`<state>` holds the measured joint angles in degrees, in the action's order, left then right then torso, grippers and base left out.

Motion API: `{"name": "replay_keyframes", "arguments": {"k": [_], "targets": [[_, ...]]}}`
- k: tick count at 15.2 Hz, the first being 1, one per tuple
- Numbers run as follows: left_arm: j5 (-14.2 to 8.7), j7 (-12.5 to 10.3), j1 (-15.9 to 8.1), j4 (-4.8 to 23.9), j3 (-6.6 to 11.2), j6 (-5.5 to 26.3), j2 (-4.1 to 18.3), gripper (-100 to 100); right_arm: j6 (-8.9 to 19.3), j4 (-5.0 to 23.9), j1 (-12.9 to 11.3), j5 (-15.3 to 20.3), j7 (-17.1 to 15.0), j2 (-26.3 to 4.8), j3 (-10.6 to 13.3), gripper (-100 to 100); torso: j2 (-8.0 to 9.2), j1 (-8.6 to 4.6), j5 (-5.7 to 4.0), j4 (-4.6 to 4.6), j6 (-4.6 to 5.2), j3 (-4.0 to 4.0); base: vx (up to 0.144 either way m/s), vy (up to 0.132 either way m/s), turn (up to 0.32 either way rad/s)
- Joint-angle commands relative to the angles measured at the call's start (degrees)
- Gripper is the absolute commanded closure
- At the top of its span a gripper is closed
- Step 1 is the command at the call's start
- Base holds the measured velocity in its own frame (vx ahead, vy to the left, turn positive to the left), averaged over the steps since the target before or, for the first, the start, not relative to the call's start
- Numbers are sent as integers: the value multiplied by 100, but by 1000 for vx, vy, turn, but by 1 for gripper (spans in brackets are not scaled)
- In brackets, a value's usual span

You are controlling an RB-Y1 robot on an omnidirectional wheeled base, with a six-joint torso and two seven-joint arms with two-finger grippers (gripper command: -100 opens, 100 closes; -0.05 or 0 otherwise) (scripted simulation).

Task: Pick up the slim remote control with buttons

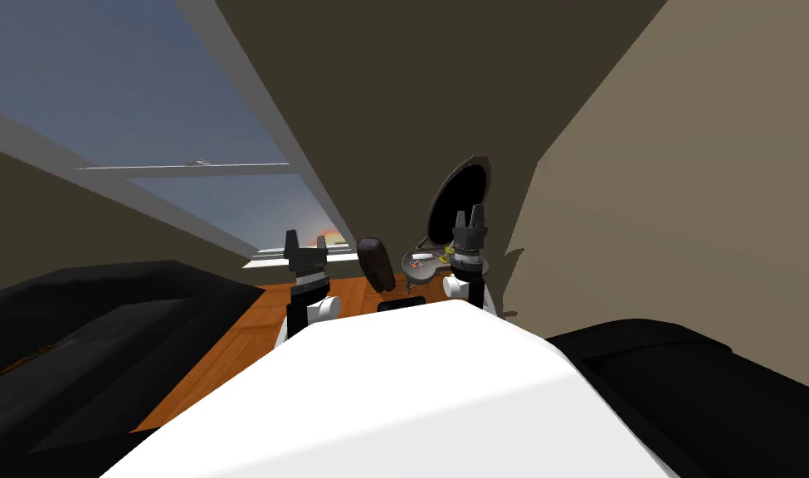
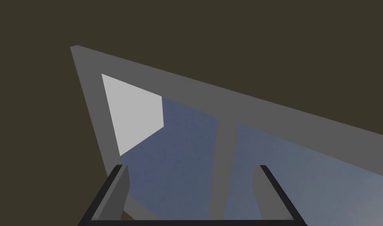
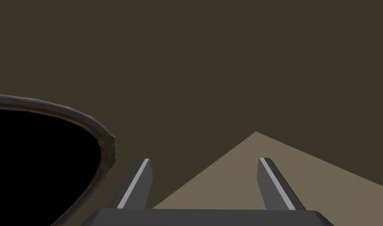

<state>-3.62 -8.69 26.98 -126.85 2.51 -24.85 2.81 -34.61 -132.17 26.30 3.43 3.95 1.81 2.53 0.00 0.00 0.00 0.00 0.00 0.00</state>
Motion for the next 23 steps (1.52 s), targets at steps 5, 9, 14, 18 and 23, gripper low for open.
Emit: {"name": "replay_keyframes", "arguments": {"k": [5, 9, 14, 18, 23], "targets": [[0, 0, -1, 0, 0, 0, 0, 0, 53, 204, 98, 40, 27, -702, 121, -100, 7, -3, -1, 1, -1, 4, -16, -1, 91], [0, 0, -1, 0, 0, 0, 0, 0, 111, 419, 193, 82, 56, -1170, 252, -100, 11, -5, -1, 2, -2, 6, -27, -5, 124], [0, 0, -1, 0, -1, 0, 0, 0, 186, 697, 306, 137, 94, -1766, 424, -100, 14, -5, -1, 2, -3, 8, -32, -4, 182], [0, 0, -2, 0, -1, 0, 0, 0, 278, 1031, 432, 201, 140, -2291, 633, -100, 14, -5, -1, 2, -4, 8, -32, -2, 246], [0, 0, -1, 0, 0, 0, 0, 0, 444, 1618, 632, 312, 222, -2961, 1004, -100, 12, -9, -1, 3, -3, 7, -33, -5, 286]]}}
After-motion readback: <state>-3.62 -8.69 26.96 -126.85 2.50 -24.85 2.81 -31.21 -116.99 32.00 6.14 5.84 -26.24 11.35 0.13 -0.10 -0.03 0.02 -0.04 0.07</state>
